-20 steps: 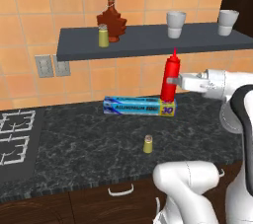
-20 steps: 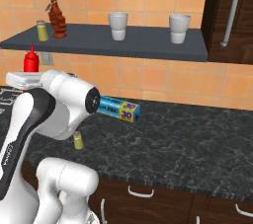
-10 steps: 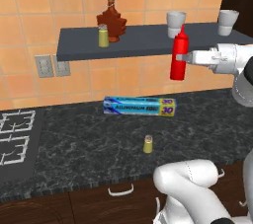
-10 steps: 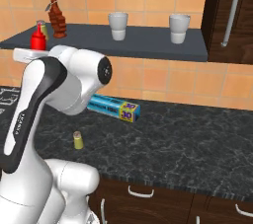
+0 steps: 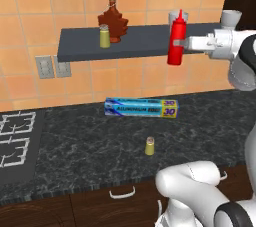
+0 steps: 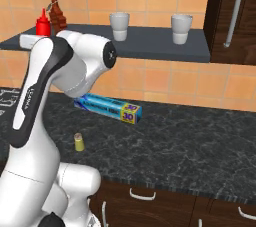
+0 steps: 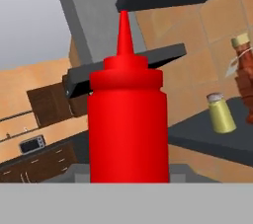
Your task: Put the shaker and condiment bottle from the counter next to their counterparts in the cabinet.
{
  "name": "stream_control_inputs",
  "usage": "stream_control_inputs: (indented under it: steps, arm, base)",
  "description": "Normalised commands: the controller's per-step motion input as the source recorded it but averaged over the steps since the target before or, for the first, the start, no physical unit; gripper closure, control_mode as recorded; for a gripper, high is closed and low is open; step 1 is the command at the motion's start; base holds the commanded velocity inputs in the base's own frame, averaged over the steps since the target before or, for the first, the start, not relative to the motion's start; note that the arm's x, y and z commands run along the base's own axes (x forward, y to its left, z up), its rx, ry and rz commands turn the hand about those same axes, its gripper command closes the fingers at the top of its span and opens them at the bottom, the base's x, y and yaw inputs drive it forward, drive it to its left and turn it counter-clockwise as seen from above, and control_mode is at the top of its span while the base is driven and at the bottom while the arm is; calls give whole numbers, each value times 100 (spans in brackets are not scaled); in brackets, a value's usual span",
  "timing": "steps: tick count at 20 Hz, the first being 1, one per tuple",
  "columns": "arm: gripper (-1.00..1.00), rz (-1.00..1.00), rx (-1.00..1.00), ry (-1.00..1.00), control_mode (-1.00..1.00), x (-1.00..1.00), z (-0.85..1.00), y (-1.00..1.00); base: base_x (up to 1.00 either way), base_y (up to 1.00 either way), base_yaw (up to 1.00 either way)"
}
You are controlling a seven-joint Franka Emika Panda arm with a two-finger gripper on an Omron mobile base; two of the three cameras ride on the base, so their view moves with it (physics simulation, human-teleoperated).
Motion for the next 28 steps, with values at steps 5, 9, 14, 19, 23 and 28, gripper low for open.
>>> stream_control_inputs:
  steps: [5, 9, 14, 19, 23, 28]
  arm:
    - [100, 0, -17, -21, -100, 2, 31, 0]
    - [100, 0, -4, -3, -100, 3, 5, 0]
    - [100, 0, 2, 0, -100, 58, -12, 0]
    - [100, 0, 1, 0, -100, 65, -11, 0]
    - [100, -2, 0, 0, -100, 35, 0, 15]
    - [100, -4, -3, 0, -100, 43, -6, 11]
  base:
    - [0, 0, 0]
    - [0, 0, 0]
    - [0, 0, 0]
    - [0, 0, 0]
    - [0, 0, 0]
    - [0, 0, 0]
